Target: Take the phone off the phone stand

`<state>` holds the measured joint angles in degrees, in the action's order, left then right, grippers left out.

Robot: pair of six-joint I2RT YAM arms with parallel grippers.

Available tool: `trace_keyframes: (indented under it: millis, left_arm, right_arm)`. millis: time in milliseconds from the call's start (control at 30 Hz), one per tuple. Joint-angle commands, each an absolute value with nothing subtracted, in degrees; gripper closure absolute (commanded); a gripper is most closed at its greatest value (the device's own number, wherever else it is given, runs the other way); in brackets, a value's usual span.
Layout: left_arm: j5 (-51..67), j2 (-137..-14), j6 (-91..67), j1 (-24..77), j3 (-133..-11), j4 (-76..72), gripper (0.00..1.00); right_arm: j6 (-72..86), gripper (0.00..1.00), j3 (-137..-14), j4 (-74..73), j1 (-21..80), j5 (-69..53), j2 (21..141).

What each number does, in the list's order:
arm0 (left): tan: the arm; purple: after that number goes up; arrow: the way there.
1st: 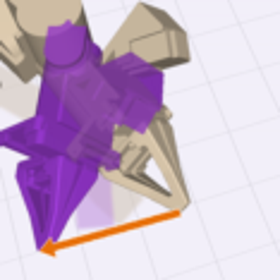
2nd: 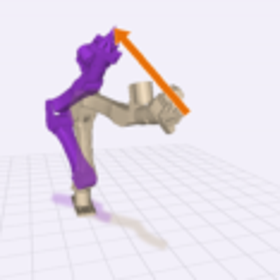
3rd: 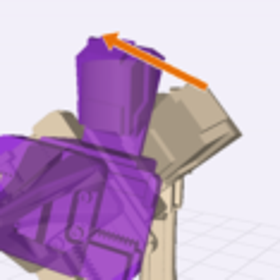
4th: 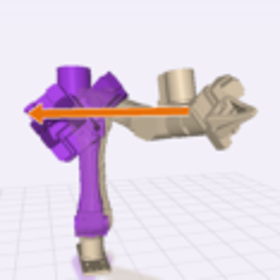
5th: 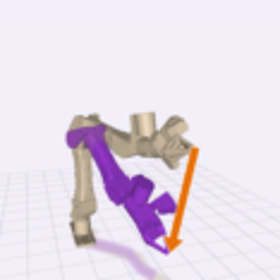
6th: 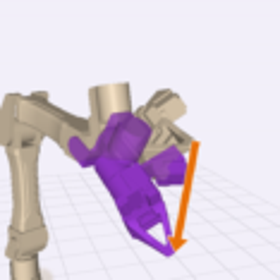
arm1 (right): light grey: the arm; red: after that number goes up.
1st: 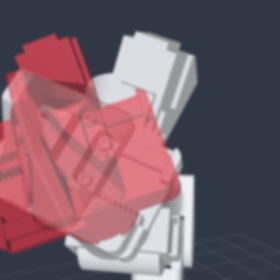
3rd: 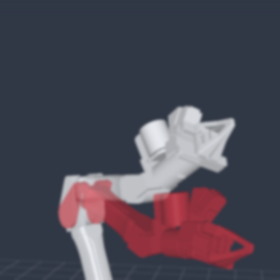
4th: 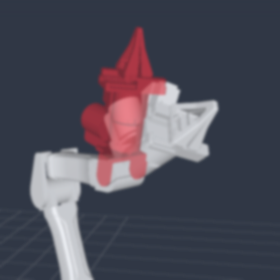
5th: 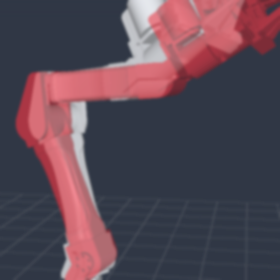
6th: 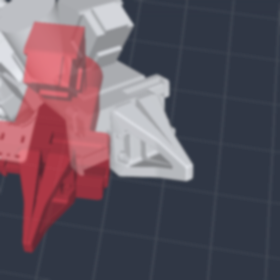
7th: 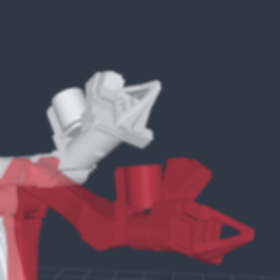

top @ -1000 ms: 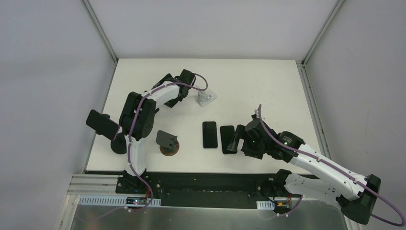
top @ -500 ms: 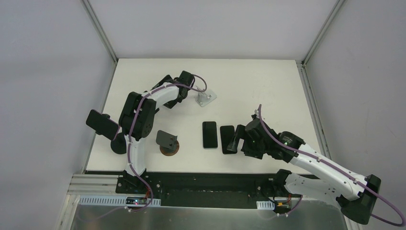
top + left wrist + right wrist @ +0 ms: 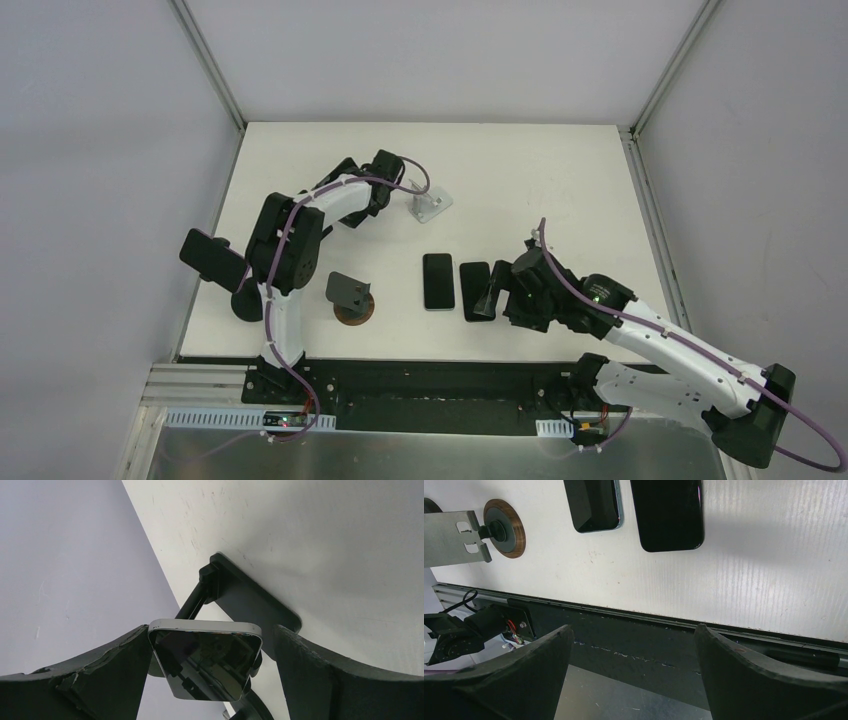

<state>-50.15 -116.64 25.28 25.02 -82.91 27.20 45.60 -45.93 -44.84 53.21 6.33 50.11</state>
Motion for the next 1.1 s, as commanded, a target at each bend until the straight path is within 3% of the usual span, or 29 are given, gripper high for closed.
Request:
trace_keyframes:
  millis: [0,467,800,1067]
  left_arm:
    - [-52.3,-112.7,24.7,24.4,-82.0,27.5,0.11]
    - [-52.8,-111.4,24.7,24.1,-81.8,26.7,0.12]
    - [-52.2,-111.3,23.9,24.1,-80.4,26.5,0.17]
    - [-50.7,-110.3,22.6,24.1,-79.6,26.5,0.46]
  right_arm:
    - [46.0,0.07,-45.6,-44.8,53.2,5.7,50.3]
    - [46.0,0.07,-45.7,-44.1,53.1,4.7,51.1]
    - [45.9,0.07,-45.6,-44.0,53.1,4.4,51.2]
    - [46.0,0.07,-45.3,-44.1,53.1,4.6,51.1]
